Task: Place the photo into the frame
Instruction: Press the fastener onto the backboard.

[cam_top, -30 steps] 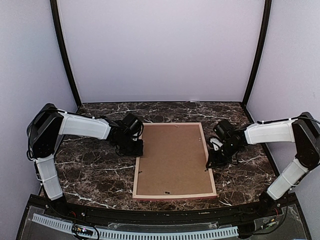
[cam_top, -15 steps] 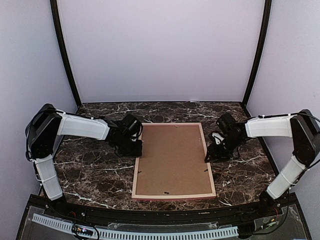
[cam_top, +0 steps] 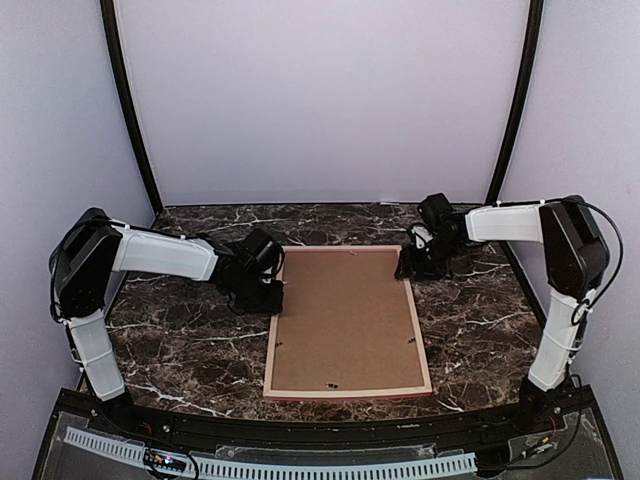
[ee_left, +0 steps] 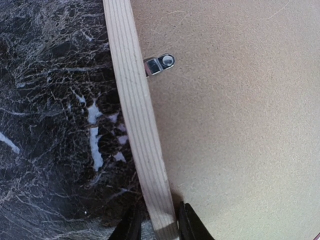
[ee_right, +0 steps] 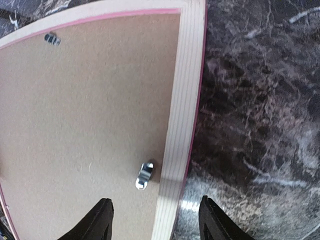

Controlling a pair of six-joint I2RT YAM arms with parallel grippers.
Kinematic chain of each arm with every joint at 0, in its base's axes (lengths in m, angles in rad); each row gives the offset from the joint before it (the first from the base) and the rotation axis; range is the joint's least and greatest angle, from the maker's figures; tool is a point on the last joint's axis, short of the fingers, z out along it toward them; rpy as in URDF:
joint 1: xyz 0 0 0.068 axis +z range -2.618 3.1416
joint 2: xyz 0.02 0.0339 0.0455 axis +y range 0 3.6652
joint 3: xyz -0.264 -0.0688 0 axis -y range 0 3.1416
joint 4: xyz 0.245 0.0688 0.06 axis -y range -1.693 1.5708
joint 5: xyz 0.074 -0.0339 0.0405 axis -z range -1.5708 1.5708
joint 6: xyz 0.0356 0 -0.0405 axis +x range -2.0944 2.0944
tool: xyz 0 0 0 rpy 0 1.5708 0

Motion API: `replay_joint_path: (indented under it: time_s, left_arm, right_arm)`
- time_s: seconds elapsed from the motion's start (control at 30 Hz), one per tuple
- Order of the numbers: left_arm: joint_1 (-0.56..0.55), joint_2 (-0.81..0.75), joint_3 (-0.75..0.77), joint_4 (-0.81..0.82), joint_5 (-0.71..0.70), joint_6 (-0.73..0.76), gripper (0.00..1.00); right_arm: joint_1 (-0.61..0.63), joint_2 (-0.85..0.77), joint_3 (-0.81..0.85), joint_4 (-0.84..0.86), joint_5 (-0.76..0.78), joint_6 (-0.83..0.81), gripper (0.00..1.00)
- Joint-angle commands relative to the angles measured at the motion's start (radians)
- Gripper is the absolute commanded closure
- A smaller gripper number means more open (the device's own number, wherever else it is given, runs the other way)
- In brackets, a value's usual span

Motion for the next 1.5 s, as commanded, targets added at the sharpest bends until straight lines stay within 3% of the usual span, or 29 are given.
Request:
replay_joint_path:
  time_s: [0.0, 0.73, 1.13, 1.47]
  left_arm:
    - [-0.004, -0.018, -0.024, -0.05, -0.008, 0.003, 0.71]
    - [-0.004, -0.011, -0.023, -0.047, 0.005, 0.0, 0.71]
    - [-0.004, -0.016, -0.025, -0.049, 0.003, -0.001, 0.71]
    - [-0.004, -0.017, -0.028, -0.052, 0.0, -0.008, 0.71]
  right_arm:
    - [-0.005, 0.065, 0.089, -0.001, 0.067, -0.005, 0.4]
    - [-0.004, 0.14, 0.099, 0.023, 0.055, -0.016, 0.6]
    - [-0.005, 0.148, 0.101, -0.039, 0.021, -0.104, 0.72]
    - [-0.005, 0.17, 0.122, -0.114, -0.024, -0.206, 0.76]
